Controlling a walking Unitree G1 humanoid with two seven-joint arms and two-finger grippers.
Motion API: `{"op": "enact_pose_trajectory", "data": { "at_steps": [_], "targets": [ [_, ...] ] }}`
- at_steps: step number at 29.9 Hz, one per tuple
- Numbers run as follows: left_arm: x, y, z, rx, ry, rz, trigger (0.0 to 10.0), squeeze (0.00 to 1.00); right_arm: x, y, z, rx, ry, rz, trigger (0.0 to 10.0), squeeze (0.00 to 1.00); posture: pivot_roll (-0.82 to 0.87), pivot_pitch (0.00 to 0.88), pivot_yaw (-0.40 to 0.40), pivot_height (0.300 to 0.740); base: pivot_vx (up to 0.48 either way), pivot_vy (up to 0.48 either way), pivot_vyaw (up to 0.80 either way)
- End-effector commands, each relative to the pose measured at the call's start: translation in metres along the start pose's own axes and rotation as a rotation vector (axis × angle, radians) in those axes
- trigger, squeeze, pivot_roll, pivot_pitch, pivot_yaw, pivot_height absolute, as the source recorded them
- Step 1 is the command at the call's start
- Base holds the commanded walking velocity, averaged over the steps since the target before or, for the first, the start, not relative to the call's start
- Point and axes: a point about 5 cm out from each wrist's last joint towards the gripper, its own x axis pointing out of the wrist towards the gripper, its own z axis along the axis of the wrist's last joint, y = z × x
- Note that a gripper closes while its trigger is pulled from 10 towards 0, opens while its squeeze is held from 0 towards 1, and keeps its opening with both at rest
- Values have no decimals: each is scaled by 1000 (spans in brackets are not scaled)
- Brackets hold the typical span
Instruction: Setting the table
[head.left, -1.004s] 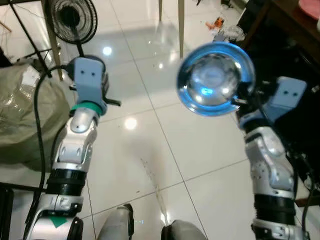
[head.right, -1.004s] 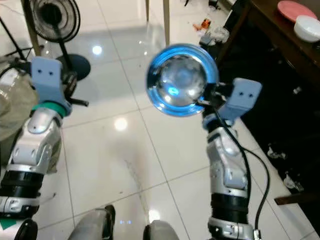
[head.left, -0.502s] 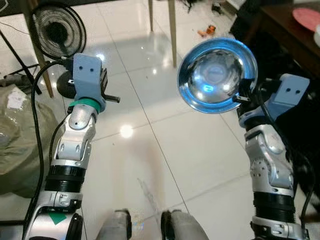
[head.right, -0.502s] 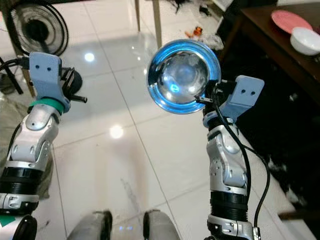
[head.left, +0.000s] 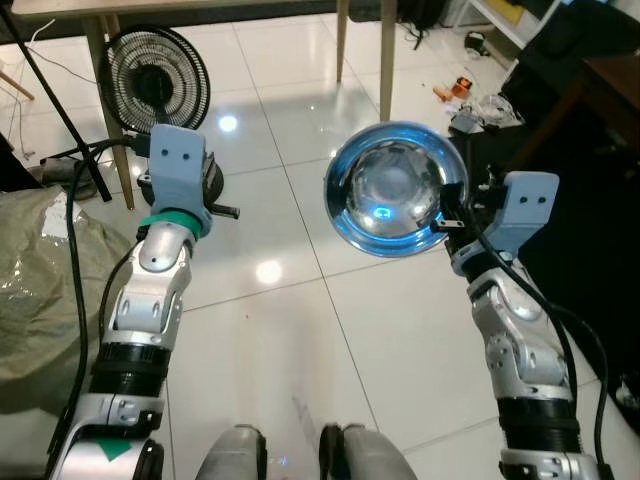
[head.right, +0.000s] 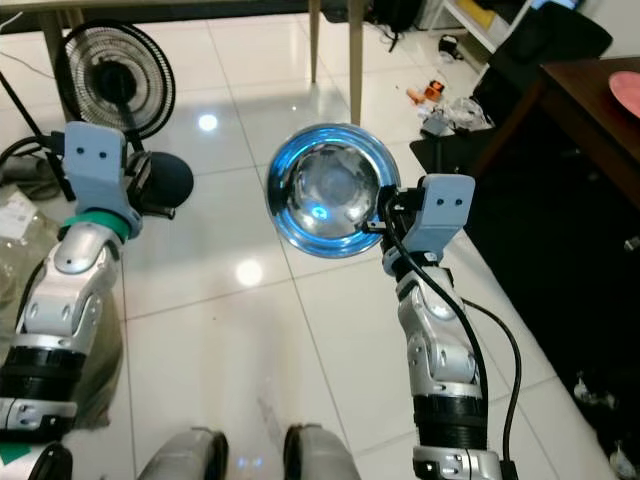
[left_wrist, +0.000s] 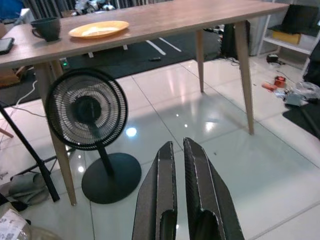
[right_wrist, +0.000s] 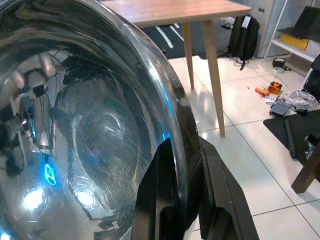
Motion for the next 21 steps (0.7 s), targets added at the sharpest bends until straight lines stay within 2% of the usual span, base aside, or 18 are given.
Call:
{"op": "enact_pose_trajectory", "data": {
  "at_steps": [1,2,5,7,9,10,11,13,15,19,21],
  "targets": [
    [-4,-2,-9,15,25,-5,10000,0,-1,-16,-6,-43,22,-112,10000,0,42,51,-10,740,461,0,0],
    [-4,-3,-10,15,27,-10,10000,0,0,-23,-6,-45,18,-154,10000,0,39,49,-5,740,461,0,0],
    [-4,-4,-10,15,28,-13,10000,0,0,-27,-5,-44,13,-177,10000,0,39,49,-5,740,461,0,0],
    [-2,-10,-9,11,24,-38,10000,0,-2,-40,1,-104,-19,-222,10000,0,30,49,9,740,461,0,0],
    [-2,-10,-9,11,24,-38,10000,0,-2,-40,1,-104,-19,-222,10000,0,30,49,9,740,461,0,0],
    [-1,-13,-8,10,23,-50,10000,0,-4,-44,3,-136,-25,-226,10000,0,27,51,13,740,461,0,0],
    [-1,-15,-7,9,21,-61,10000,0,-6,-46,4,-179,-31,-210,10000,0,23,53,16,740,461,0,0],
    [0,-17,-7,9,20,-69,10000,0,-8,-46,4,-208,-34,-185,10000,0,20,56,18,740,463,0,0],
    [0,-19,-6,9,17,-79,10000,0,-11,-46,8,-292,-52,-132,10000,0,15,59,21,740,465,0,0],
    [1,-20,-6,9,14,-85,10000,0,-13,-46,10,-331,-66,-101,10000,0,14,61,22,740,465,0,0],
    [1,-22,-4,6,9,-94,10000,0,-15,-43,13,-376,-81,-33,10000,0,13,66,28,740,463,0,0]
  ]
}}
